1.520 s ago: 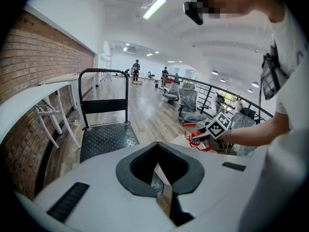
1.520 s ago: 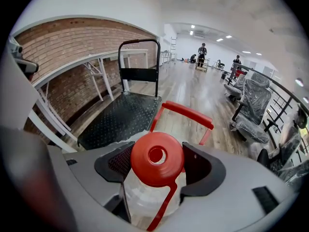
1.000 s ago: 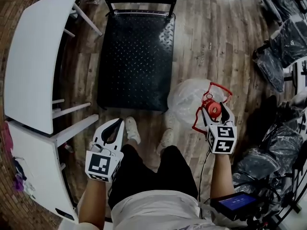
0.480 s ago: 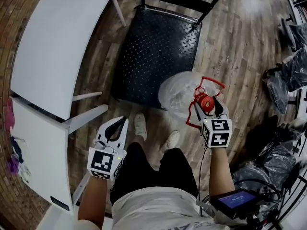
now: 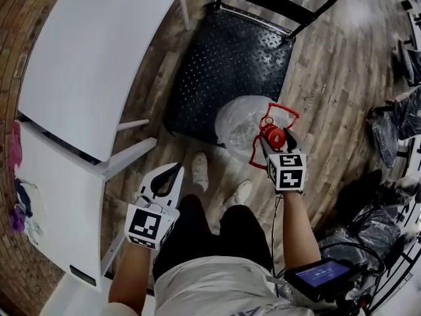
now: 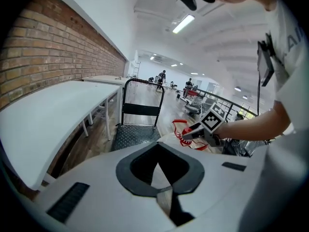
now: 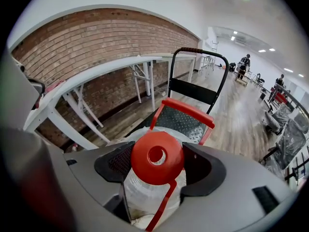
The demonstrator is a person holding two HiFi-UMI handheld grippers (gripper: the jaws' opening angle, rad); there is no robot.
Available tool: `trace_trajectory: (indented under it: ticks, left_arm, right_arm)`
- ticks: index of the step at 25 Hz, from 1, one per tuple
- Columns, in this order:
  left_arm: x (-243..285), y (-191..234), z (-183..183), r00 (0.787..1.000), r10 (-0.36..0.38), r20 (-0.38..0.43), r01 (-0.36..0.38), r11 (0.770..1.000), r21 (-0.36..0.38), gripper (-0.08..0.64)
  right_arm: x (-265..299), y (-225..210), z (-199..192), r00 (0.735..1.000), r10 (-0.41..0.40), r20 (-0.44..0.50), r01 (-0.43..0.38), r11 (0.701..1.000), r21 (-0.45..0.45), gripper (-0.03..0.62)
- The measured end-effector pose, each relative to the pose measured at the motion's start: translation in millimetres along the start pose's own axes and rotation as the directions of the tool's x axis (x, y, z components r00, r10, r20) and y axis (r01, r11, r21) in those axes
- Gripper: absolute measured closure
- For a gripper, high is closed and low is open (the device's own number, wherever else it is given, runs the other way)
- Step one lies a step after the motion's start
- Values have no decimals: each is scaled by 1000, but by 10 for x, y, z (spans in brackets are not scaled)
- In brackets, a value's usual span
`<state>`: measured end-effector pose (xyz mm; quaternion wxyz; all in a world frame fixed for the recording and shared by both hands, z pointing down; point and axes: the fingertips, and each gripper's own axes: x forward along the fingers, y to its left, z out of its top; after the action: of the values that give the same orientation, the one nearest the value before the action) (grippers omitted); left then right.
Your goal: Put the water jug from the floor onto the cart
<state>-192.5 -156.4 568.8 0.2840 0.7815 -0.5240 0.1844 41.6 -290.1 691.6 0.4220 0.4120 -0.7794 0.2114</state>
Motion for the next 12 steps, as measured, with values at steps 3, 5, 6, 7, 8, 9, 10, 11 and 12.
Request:
trace_trajectory:
  ticks: [3,5,6,7,8,9,10,11,12]
  left_arm:
    - [-42,29,18,1000,-15,16,16,1000,-22,560]
    - [-57,50,10,1000,-19,15,19,999,-29,560]
    - [-63,61,-3,1000,-20,12,20,999,-33,560]
    - [-70,71,-16,1000,-22,10,22,999,-36,560]
    - [-76,79,-26,1000,-25,9,25,999,-38,559]
    - [-77,87,-34,1000,-27,8,28,999,-38,560]
    - [-73,97,-38,1000,-29,7,29,999,-38,560]
    - [-65,105,-39,1000,-30,5,31,999,-37,560]
    - [-54,110,-39,999,-32,4,32,999,-37,560]
  right_arm:
    - [95,65,-21,1000,-11,-22,11,1000,-15,278]
    - [120,94,-42,999,-19,-34,18,1000,-20,278]
    - [131,105,-57,999,-21,-40,20,1000,-21,278]
    - [142,111,-76,999,-23,-46,22,1000,-21,278]
    - [154,114,-95,998,-23,-52,22,1000,-21,278]
    - [164,116,-113,998,-23,-57,22,1000,-18,278]
    - [172,116,-123,998,-21,-58,21,1000,-14,278]
    - [178,112,-123,998,-21,-53,20,1000,-11,278]
    - [181,107,-114,999,-21,-40,21,1000,-10,278]
